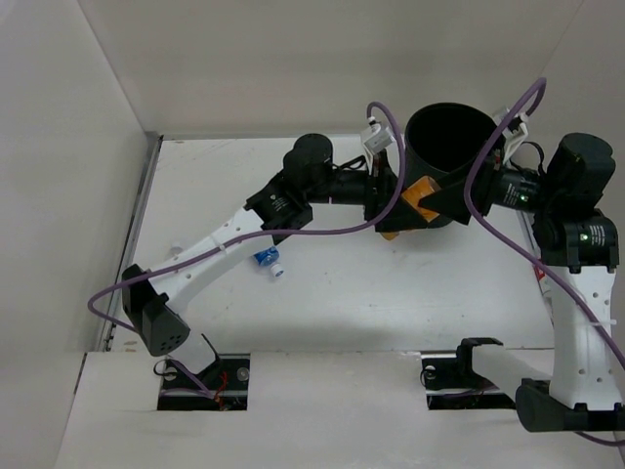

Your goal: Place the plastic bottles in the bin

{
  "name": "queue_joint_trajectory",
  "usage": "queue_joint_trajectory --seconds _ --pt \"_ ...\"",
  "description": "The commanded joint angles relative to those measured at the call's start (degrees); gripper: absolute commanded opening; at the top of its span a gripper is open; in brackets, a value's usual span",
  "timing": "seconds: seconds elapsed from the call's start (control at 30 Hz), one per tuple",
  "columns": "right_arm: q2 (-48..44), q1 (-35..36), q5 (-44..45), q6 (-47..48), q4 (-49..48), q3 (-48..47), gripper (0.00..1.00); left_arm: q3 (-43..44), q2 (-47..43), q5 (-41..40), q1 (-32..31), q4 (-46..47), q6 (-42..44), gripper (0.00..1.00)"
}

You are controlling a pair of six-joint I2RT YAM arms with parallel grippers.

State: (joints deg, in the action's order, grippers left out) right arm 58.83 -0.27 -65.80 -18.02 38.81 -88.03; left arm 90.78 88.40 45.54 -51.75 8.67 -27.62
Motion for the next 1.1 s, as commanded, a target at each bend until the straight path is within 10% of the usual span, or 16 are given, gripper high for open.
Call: queue_joint_trajectory --seconds 0.0,0.13,0.37,0.7,0.9,0.97,1.07 --pt "0.1 0.6 -1.4 -1.2 -3.6 -0.9 0.13 1.5 -0.8 -0.4 1.6 4.9 -0.2 0.48" --pt "0.4 0.6 0.0 -1.0 -4.4 -1.1 0.04 1.8 -0.9 -1.7 3.5 5.0 0.0 1.00" --pt "4.0 0.6 16.4 9.6 -3.1 -2.6 0.00 -2.0 -6.2 -1.2 13.4 0.4 4.5 1.00" --pt "15.6 1.1 67.1 15.9 -14.4 -8.4 0.00 -13.2 -18.6 -0.5 37.0 -11.8 18.4 1.00" --pt "20.2 4.3 82.9 23.5 -21.0 -8.3 0.00 -23.1 -27.7 -0.4 42.2 -19.8 28.3 1.00" --pt "21.0 5.3 82.5 23.8 -20.7 -8.5 0.24 -25.4 -29.8 -1.7 41.9 -23.7 33.0 1.00" --pt "20.7 6.7 80.0 23.9 -20.2 -8.1 1.00 -27.5 -31.7 -5.1 41.2 -28.3 38.9 1.00"
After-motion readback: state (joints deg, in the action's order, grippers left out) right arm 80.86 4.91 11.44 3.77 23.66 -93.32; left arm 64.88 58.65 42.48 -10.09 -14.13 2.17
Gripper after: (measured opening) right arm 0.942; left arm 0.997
